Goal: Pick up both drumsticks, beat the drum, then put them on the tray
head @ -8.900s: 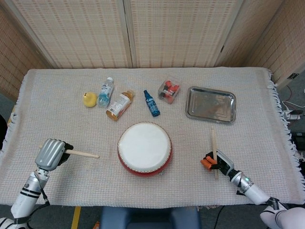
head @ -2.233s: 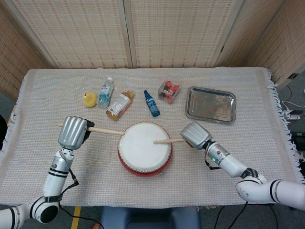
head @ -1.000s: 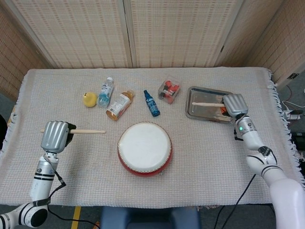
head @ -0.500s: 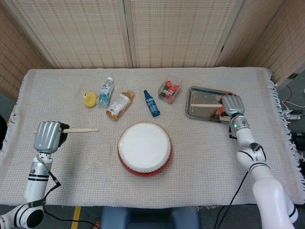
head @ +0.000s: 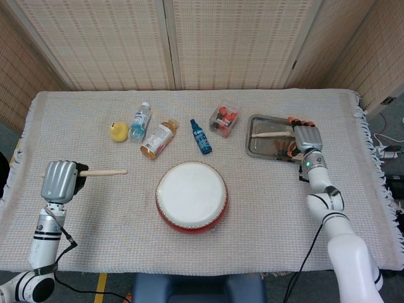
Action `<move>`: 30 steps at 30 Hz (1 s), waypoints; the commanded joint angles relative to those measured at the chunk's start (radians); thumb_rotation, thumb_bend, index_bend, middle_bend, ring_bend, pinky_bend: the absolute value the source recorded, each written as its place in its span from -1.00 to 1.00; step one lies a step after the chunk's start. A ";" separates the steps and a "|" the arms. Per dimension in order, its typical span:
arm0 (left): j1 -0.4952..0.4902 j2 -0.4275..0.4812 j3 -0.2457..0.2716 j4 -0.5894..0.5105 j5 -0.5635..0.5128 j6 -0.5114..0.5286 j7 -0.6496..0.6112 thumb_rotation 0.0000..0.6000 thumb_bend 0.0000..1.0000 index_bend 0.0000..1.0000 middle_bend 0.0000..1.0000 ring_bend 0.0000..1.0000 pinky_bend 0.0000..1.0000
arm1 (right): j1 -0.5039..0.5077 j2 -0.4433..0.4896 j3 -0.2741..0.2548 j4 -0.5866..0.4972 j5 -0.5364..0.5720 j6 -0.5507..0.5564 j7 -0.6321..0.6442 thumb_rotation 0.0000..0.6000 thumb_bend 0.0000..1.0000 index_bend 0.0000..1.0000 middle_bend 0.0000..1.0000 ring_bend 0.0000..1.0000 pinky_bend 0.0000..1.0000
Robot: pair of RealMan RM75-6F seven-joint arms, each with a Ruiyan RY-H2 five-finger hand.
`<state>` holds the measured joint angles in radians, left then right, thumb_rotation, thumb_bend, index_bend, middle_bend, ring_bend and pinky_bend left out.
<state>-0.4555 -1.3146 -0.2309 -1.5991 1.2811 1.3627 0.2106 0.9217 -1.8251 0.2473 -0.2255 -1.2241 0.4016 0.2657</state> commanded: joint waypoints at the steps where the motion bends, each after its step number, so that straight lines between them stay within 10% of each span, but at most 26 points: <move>1: 0.000 0.002 -0.001 -0.001 0.002 0.000 0.000 1.00 0.73 1.00 1.00 1.00 1.00 | -0.002 0.013 0.010 -0.030 0.004 0.022 0.000 1.00 -0.76 -1.00 -0.89 -1.00 -0.81; 10: -0.007 0.007 -0.002 -0.006 0.011 -0.013 0.000 1.00 0.73 1.00 1.00 1.00 1.00 | -0.077 0.195 -0.010 -0.317 -0.062 0.203 0.079 1.00 -0.78 -1.00 -0.89 -1.00 -0.77; 23: -0.087 -0.035 0.002 -0.066 0.028 -0.086 0.159 1.00 0.72 1.00 1.00 1.00 1.00 | -0.193 0.678 0.043 -1.186 -0.085 0.422 0.013 1.00 -0.78 -0.91 -0.77 -0.84 -0.60; 30: -0.149 -0.073 -0.020 -0.101 -0.021 -0.144 0.252 1.00 0.72 1.00 1.00 1.00 1.00 | -0.202 0.807 0.070 -1.465 -0.014 0.430 -0.075 1.00 -0.78 -0.88 -0.73 -0.83 -0.60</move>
<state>-0.5913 -1.3768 -0.2439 -1.6920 1.2725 1.2315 0.4486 0.7392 -1.1128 0.2935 -1.5692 -1.2773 0.8047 0.2478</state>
